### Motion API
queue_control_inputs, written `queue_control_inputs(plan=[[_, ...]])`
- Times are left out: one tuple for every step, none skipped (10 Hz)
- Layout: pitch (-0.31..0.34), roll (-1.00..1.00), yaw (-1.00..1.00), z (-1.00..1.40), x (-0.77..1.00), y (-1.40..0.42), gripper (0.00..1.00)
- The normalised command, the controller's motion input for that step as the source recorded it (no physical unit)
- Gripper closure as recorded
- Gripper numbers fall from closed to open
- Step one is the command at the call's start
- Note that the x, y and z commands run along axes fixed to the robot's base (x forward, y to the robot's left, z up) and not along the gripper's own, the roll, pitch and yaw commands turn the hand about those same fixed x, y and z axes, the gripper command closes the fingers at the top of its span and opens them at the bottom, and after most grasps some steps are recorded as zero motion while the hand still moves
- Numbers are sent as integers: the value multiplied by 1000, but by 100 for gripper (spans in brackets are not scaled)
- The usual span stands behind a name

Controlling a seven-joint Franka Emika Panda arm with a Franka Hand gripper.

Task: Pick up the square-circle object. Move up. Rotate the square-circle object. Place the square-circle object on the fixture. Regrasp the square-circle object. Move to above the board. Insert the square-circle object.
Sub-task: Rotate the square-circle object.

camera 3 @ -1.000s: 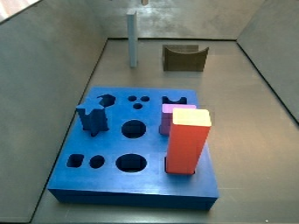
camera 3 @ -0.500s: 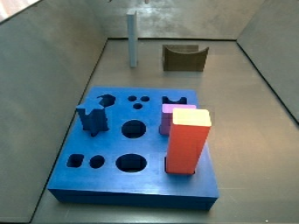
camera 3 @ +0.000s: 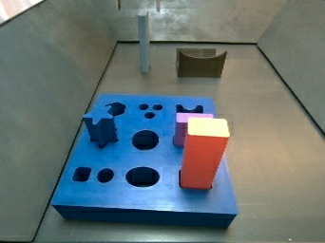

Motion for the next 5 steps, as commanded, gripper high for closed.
queue_control_inputs(plan=[[-23,-87,48,-912,27,-1,0],[-37,-88,44,-808,24,-2,0],[-51,-94,41,-600,14,-7,0],[-57,-97,41,-499,12,-8,0],[-58,-108,42,-255,15,-10,0]])
